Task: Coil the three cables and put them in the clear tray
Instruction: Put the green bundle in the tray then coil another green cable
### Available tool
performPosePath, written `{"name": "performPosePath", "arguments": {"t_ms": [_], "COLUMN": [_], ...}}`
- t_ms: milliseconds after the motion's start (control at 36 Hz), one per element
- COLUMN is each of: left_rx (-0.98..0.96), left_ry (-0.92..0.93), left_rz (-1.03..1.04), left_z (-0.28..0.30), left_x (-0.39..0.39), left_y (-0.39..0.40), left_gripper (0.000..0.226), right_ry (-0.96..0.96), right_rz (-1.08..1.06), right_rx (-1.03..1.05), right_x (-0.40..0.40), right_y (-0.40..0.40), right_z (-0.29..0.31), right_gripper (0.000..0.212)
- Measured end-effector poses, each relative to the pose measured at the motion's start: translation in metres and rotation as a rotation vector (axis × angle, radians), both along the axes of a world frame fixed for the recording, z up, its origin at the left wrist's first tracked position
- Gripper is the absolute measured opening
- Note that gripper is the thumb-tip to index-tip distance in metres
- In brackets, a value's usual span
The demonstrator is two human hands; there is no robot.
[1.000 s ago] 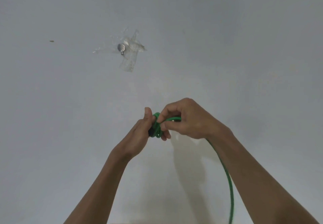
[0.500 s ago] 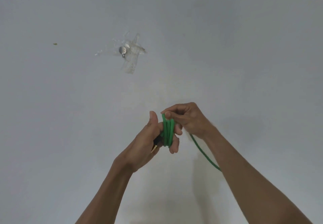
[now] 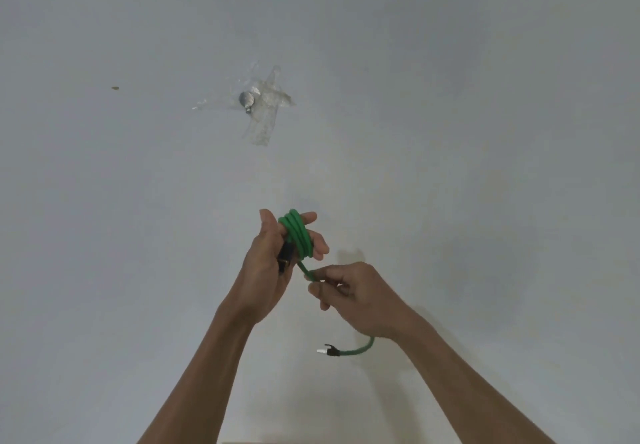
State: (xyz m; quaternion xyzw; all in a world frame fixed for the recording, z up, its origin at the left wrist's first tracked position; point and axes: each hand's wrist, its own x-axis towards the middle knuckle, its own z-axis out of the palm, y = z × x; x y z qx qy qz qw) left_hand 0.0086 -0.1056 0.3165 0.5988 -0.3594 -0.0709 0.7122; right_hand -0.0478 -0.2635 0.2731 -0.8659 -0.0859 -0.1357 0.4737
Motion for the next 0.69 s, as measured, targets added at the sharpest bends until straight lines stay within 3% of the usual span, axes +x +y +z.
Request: {"name": "performPosePath", "arguments": {"t_ms": [194,361,528,694], "left_rx": [0.192,0.411,0.386,0.401], "left_ry": [-0.052,-0.187,-0.101,-0.062], "left_rz": [0.115,0.047,-0.050,-0.120], "left_z": [-0.014,-0.016,-0.013,-0.012], "left_x": [0.009,-0.004,-0.013,-0.025], "left_y": [0.009,0.009,0.005,0.006], "left_gripper": [0.080,0.088,0.085,0.079], "right_ry": [-0.054,-0.162,-0.272,-0.344], "right_rz": [0.009,0.012,0.059,0.092], "right_rx": [-0.311,-0.499,-0.238,-0.107], "right_x": [-0.018,-0.020,-0.009,-0.002], "right_y": [-0.003,-0.012,-0.026,-0.035], "right_z": [0.036,0.083,0.098,0.097], "right_gripper": [0.022,0.010,0.024,0.019]}}
